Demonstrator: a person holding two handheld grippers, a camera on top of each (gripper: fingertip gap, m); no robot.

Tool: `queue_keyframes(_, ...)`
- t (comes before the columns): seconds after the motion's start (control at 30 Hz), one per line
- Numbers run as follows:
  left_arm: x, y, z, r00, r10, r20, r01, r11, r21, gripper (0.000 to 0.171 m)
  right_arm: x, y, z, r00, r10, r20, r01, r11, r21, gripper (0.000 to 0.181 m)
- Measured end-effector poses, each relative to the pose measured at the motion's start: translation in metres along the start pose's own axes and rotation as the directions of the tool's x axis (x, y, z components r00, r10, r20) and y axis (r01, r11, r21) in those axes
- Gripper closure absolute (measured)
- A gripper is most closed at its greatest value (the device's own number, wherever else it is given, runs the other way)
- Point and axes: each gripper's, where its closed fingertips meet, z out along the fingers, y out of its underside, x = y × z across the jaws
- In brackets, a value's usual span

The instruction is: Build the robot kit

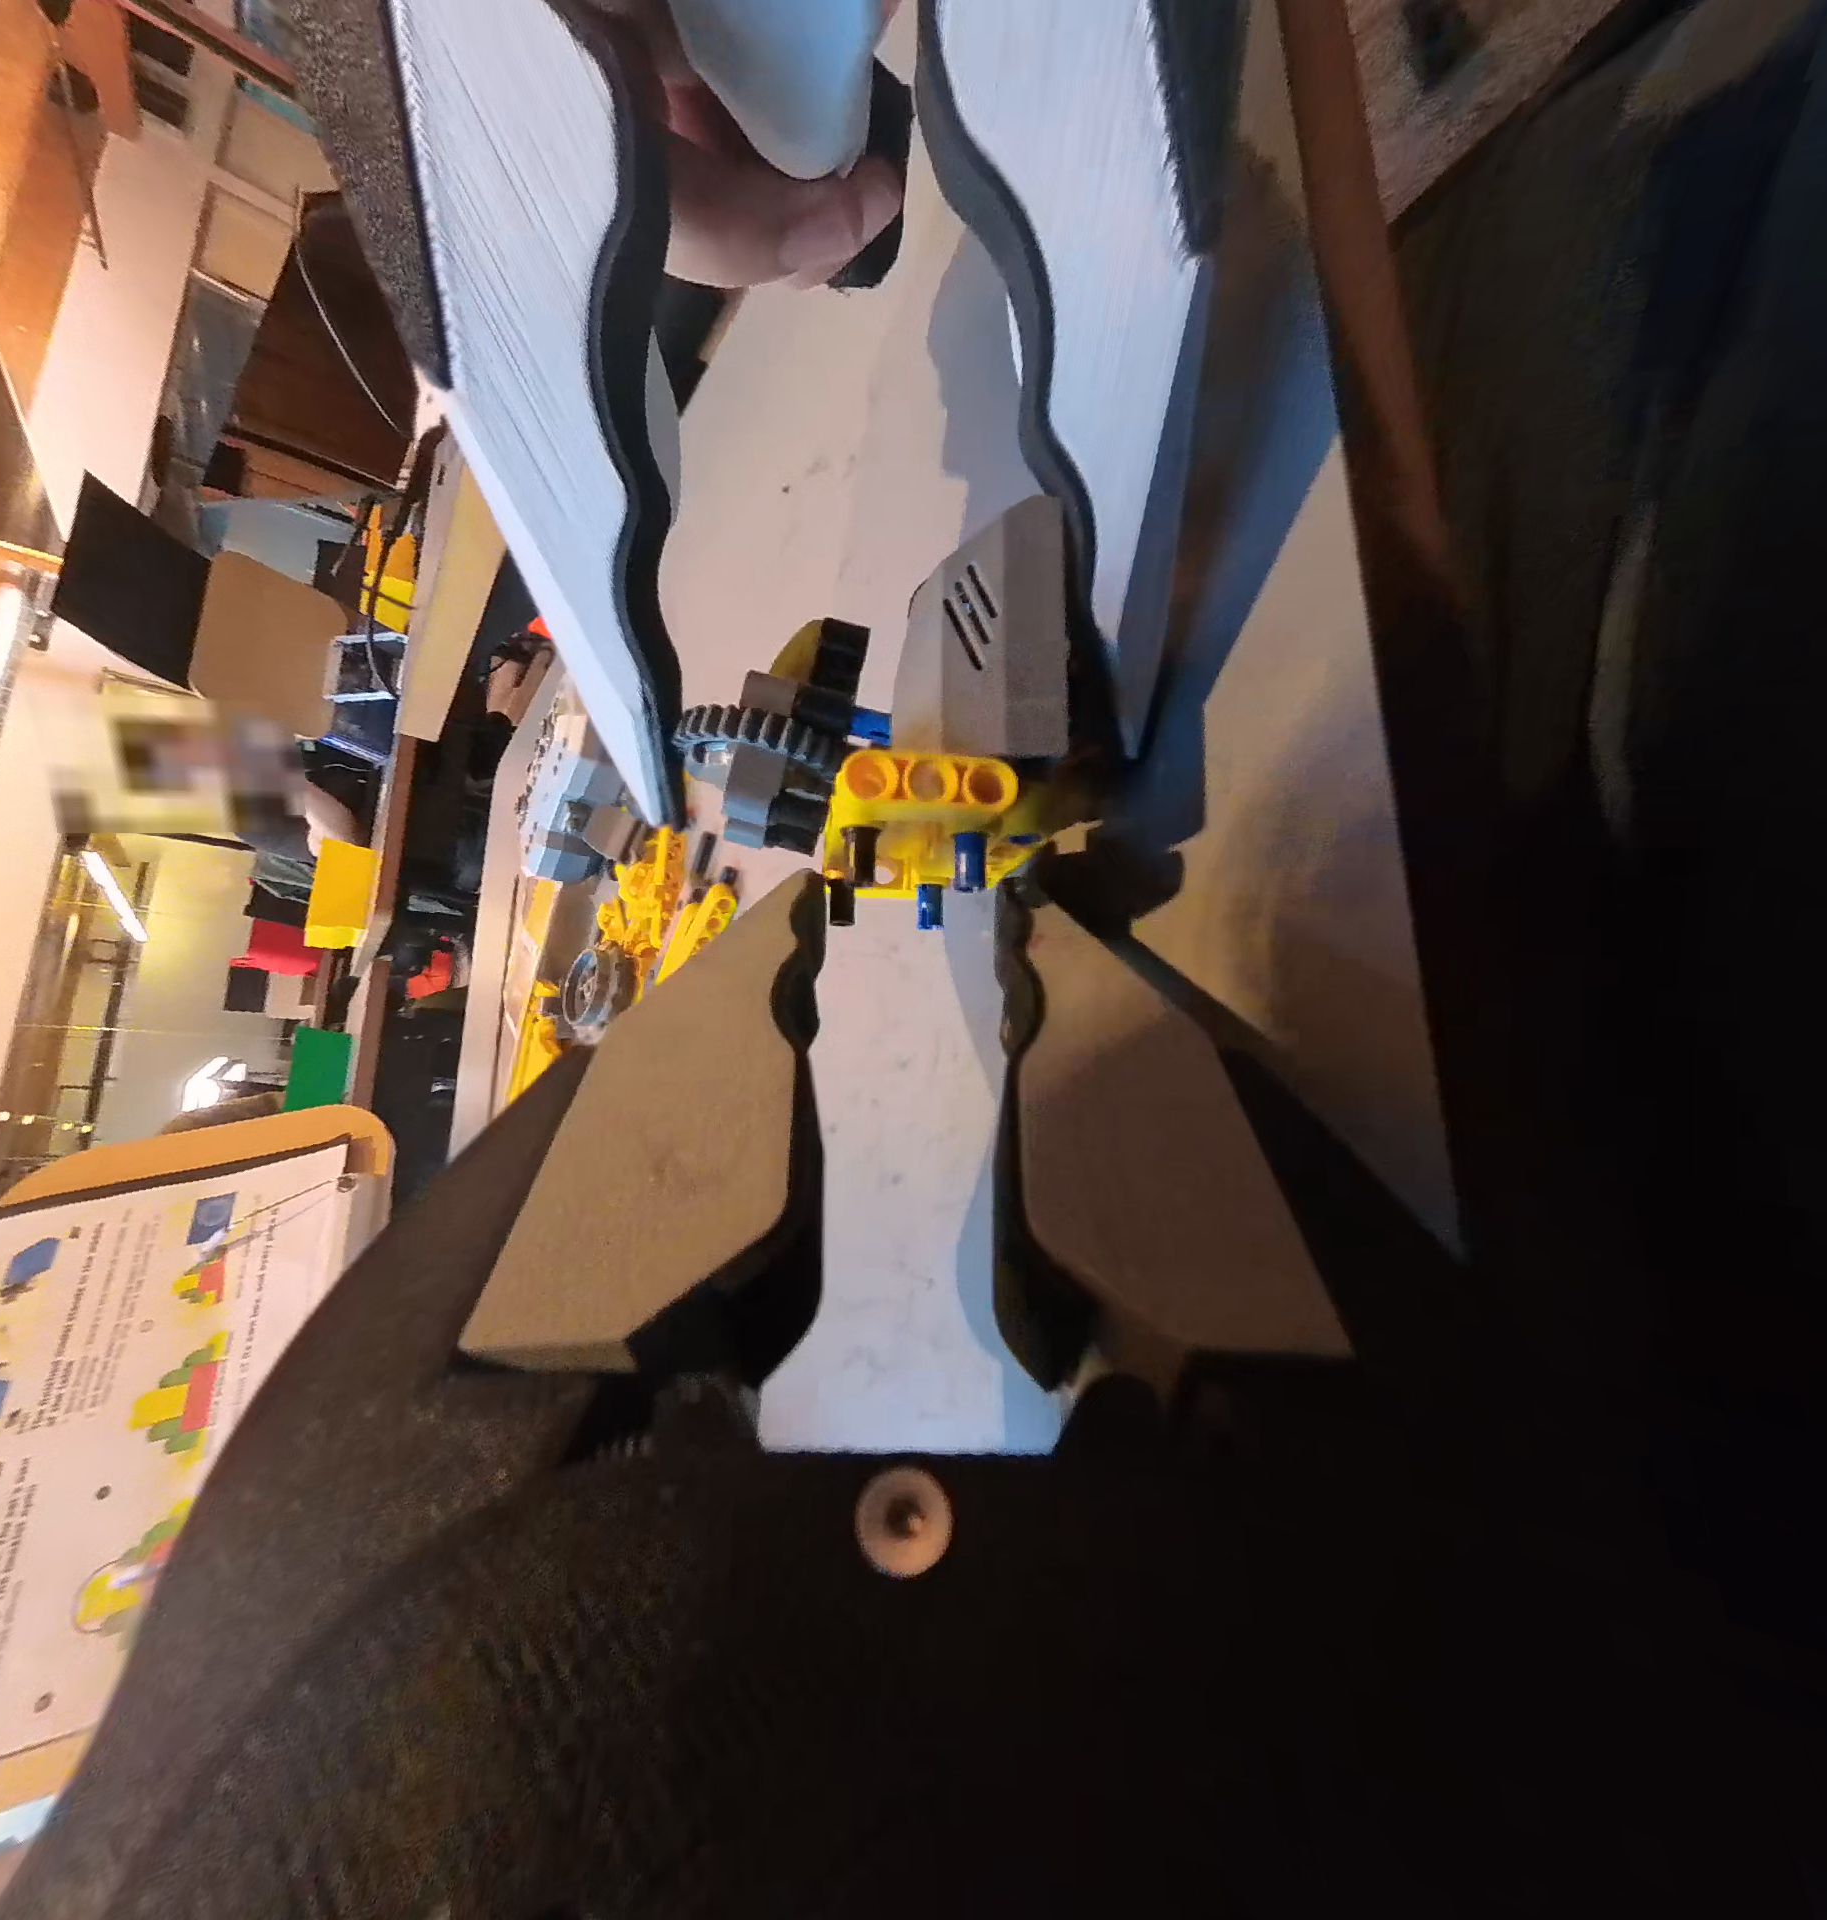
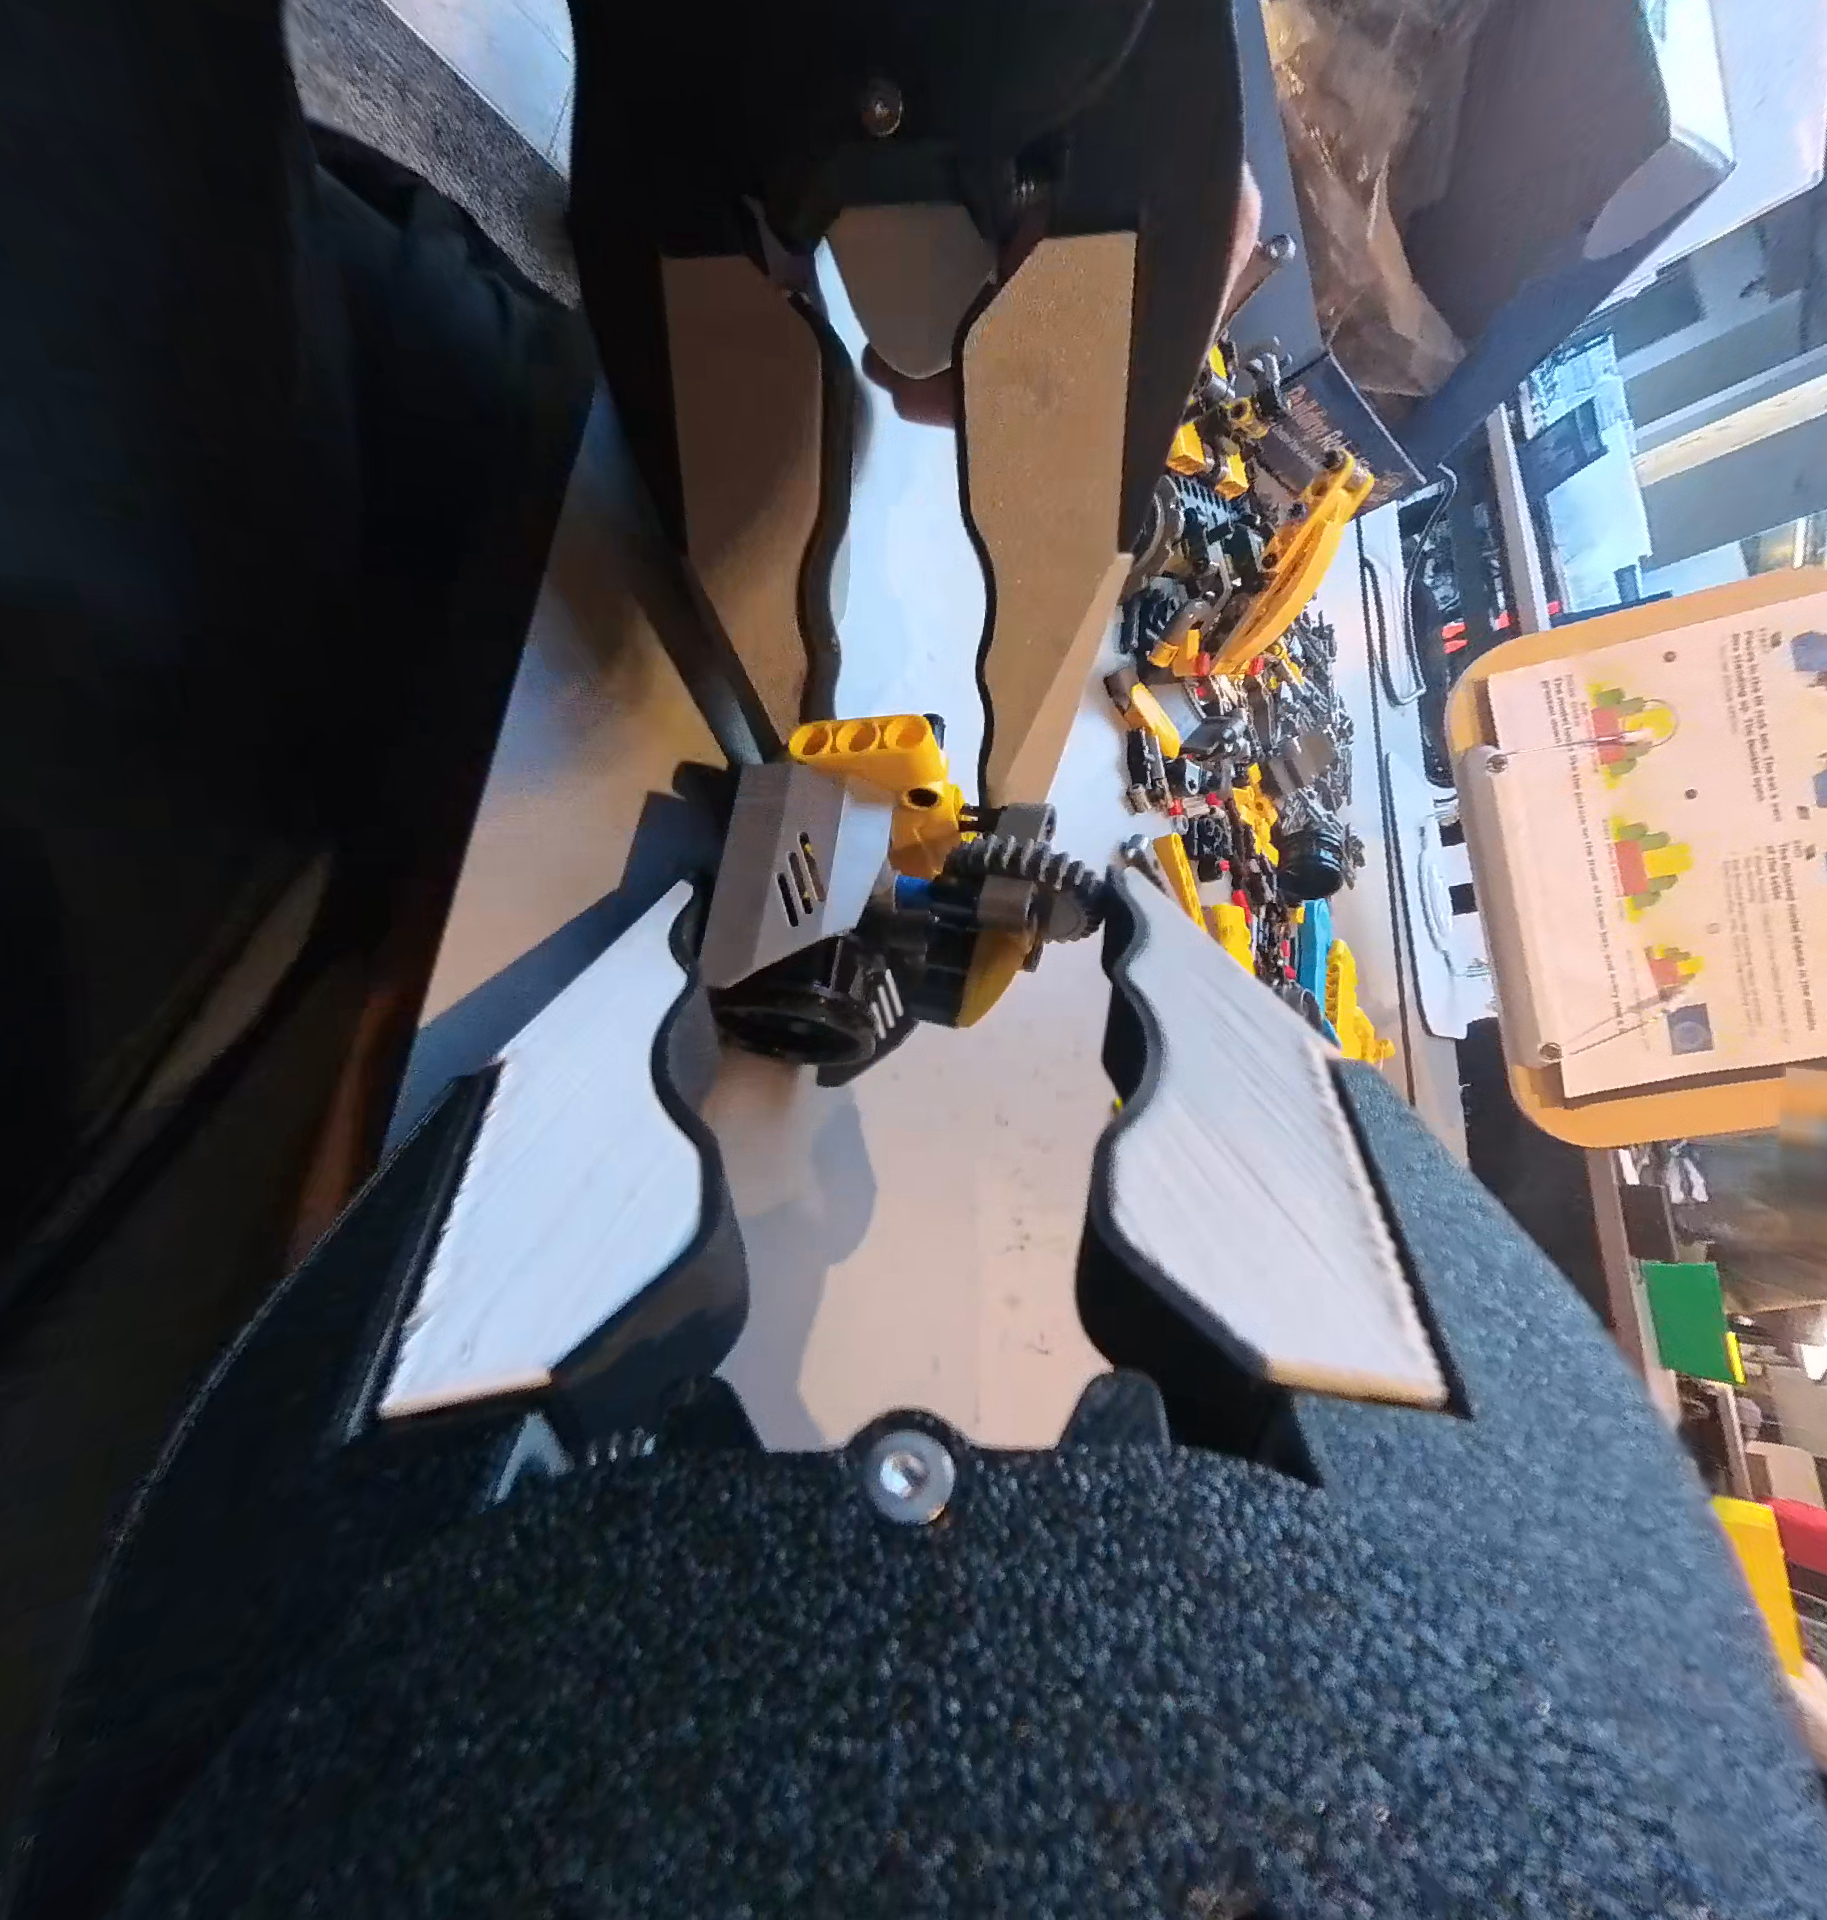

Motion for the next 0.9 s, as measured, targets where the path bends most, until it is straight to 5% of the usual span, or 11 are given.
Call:
queue_keyframes(0.2, -0.001, -0.005, -0.006, 0.987, 0.123, 0.101, -0.122, 0.992, -0.019, 0.139, 0.0, -0.001, -0.003, 0.998, -0.031, -0.053, 0.031, 1.0, -0.005, 0.107)
queue_keyframes(0.4, -0.002, -0.019, -0.026, 0.998, -0.041, 0.057, 0.033, 0.991, 0.127, 0.129, 0.001, -0.005, -0.004, 0.988, -0.119, -0.095, 0.116, 0.993, -0.031, 0.107)
queue_keyframes(0.9, 0.005, -0.013, -0.019, 0.998, 0.04, 0.041, -0.044, 0.995, 0.094, 0.145, -0.003, -0.008, 0.0, 0.986, -0.165, 0.016, 0.165, 0.986, -0.021, 0.109)
